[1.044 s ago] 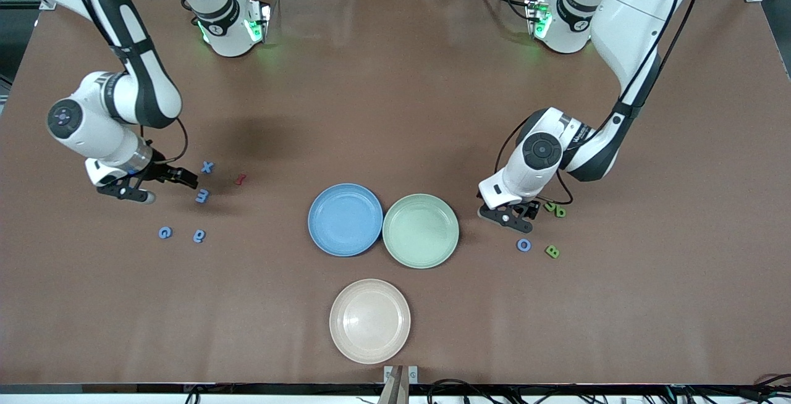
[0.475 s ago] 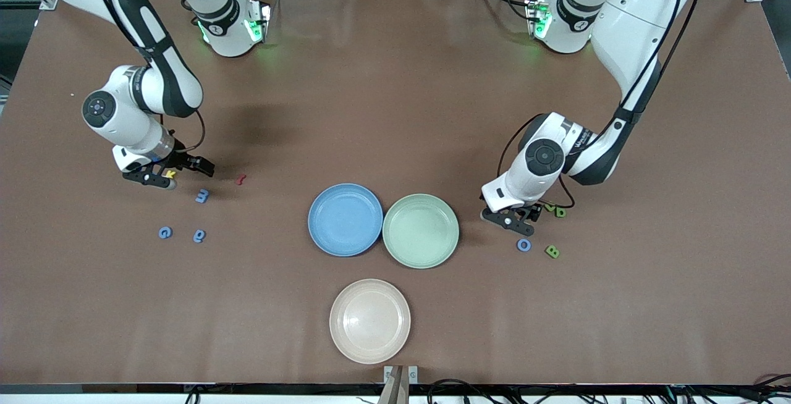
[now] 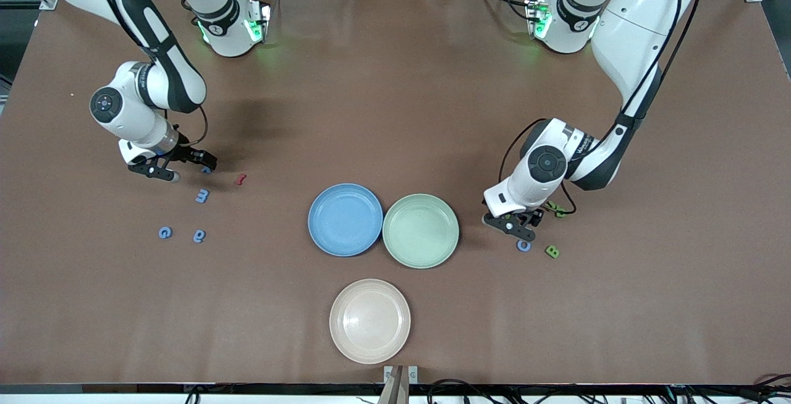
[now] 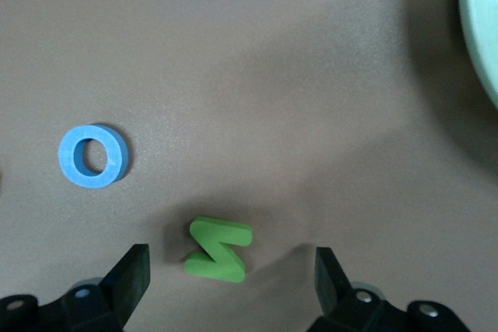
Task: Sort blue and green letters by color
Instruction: 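Grasp the green N with the left gripper while the right gripper grasps blue X, then carry the green N onto the green plate and open the left gripper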
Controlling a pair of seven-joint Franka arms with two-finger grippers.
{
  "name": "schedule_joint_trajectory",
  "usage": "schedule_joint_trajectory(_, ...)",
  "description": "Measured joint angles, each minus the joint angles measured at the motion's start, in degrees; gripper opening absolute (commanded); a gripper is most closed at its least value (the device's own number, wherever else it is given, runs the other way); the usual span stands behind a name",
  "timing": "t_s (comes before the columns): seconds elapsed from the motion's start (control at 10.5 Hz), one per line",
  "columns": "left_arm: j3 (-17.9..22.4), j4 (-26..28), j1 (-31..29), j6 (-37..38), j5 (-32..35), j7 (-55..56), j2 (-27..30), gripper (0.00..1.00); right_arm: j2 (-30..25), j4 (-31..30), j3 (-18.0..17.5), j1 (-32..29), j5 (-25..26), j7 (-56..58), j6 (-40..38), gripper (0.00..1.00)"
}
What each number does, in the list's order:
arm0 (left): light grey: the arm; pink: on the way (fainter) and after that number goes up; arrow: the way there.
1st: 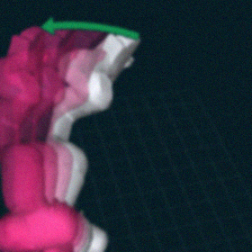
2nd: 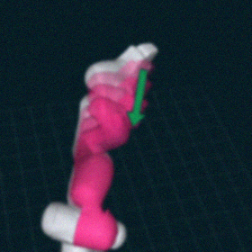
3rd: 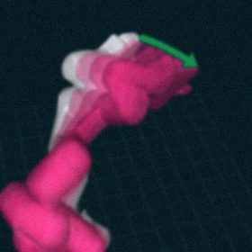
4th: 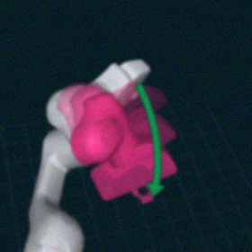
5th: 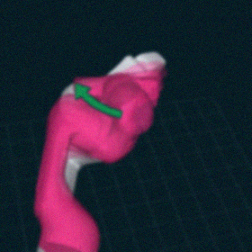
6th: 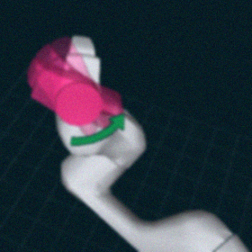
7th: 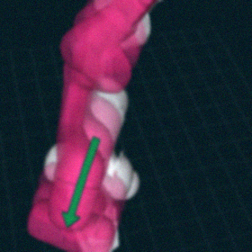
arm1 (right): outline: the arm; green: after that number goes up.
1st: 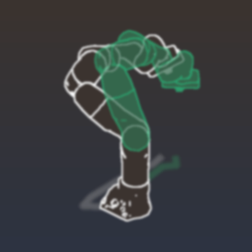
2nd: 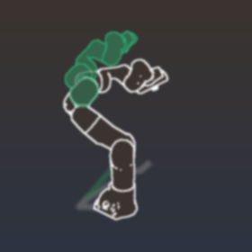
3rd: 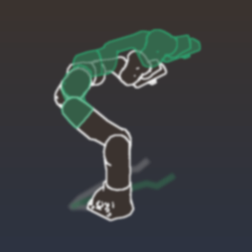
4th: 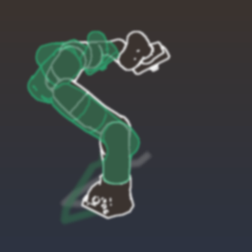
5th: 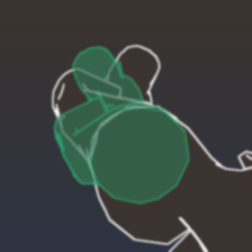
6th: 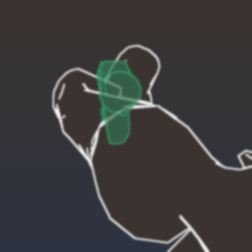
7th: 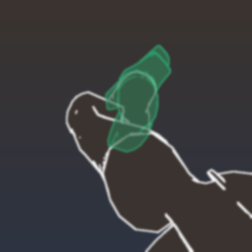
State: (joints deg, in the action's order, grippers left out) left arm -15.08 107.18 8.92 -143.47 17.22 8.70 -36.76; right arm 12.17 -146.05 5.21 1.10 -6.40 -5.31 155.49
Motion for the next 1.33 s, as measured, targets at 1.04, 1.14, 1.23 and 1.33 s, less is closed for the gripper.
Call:
schedule_joint_trajectory(1.04,0.2,-0.9,-1.2,0.0,0.0,0.0,-0.6,0.00,2.0,-1.0,-1.7,0.2,0.0,-3.2,1.6,0.62)
schedule_joint_trajectory(1.14,-0.1,-0.9,-1.1,0.0,0.0,1.4,-0.6,0.00,2.1,-1.0,-1.7,0.2,0.0,-3.2,1.7,0.53)
schedule_joint_trajectory(1.23,-0.6,-1.1,-0.7,0.0,0.0,2.7,-0.6,0.00,2.1,-1.0,-1.7,0.2,0.0,-3.2,1.8,0.44)
schedule_joint_trajectory(1.33,-0.9,-1.5,0.3,-0.1,0.0,3.6,-0.4,0.00,2.1,-1.0,-1.7,0.2,0.0,-3.2,1.8,0.40)
